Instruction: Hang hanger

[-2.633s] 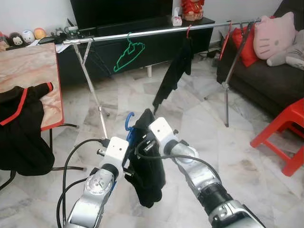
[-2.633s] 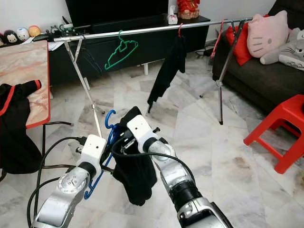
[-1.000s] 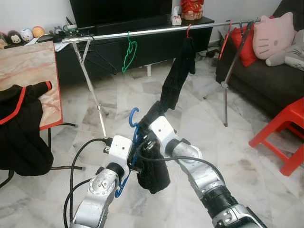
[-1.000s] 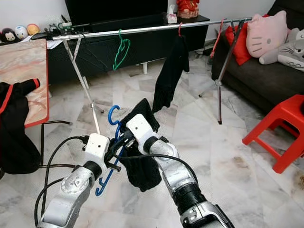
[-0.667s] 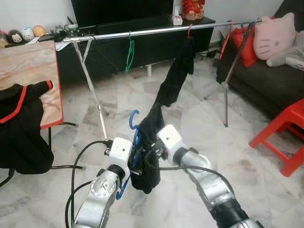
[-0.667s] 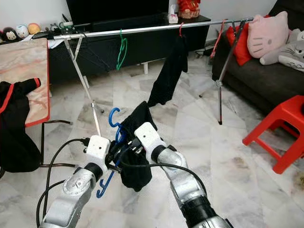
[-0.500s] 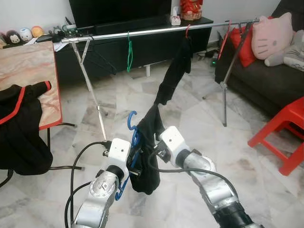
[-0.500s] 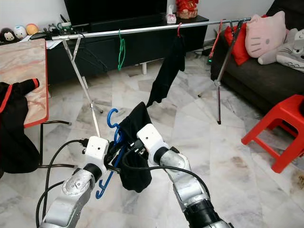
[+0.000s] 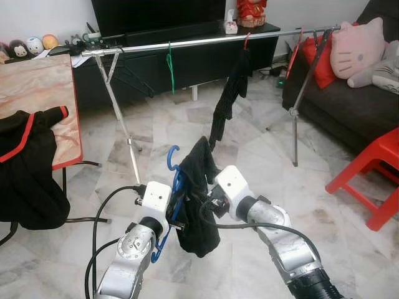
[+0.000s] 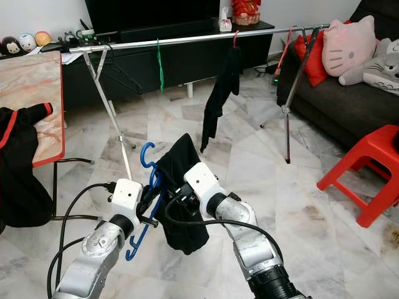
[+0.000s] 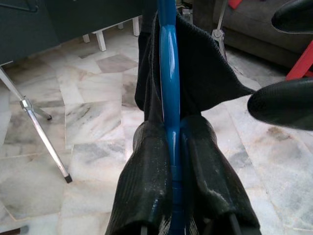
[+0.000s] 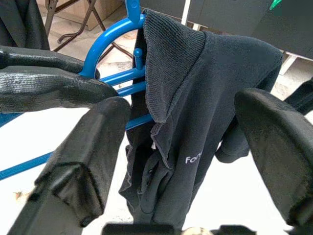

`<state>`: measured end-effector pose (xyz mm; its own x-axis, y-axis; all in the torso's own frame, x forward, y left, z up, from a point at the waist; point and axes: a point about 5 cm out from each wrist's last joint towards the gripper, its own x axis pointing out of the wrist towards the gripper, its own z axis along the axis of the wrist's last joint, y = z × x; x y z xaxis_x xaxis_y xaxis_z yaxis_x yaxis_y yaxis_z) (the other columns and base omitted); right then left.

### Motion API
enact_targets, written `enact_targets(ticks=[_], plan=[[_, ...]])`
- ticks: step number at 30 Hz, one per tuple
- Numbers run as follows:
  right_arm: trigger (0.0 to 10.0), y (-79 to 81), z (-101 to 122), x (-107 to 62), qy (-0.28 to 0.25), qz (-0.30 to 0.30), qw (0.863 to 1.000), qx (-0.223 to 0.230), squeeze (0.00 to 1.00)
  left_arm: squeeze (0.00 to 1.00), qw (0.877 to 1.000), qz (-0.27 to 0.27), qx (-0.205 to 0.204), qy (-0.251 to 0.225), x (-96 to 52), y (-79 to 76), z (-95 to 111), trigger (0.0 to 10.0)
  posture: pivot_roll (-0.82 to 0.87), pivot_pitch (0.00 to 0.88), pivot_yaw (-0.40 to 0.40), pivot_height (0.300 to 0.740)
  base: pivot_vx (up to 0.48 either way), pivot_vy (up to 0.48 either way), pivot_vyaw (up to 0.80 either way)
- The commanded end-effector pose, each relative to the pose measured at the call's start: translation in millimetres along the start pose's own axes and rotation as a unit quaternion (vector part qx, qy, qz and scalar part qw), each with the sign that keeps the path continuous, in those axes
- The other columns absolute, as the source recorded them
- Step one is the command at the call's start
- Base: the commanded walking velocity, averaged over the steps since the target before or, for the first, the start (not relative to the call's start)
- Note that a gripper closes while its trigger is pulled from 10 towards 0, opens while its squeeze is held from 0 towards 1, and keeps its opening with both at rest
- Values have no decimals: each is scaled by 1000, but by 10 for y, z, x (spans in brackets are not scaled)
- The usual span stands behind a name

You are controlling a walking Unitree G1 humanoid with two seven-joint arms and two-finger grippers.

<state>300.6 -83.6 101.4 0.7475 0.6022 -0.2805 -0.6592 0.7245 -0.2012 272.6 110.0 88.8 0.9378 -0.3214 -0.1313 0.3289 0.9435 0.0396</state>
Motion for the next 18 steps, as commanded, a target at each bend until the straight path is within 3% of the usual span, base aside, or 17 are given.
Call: enact_targets(ticks=[1,18], plan=[[10000,19,35,-7,-6,3,1000,0,1000,0,999,1,1,-34,35,11,122,10000,-82,0,-2,732,0,0,0],[10000,19,35,-7,-6,3,1000,0,1000,0,999,1,1,-34,35,11,122,10000,-82,0,-2,732,0,0,0]])
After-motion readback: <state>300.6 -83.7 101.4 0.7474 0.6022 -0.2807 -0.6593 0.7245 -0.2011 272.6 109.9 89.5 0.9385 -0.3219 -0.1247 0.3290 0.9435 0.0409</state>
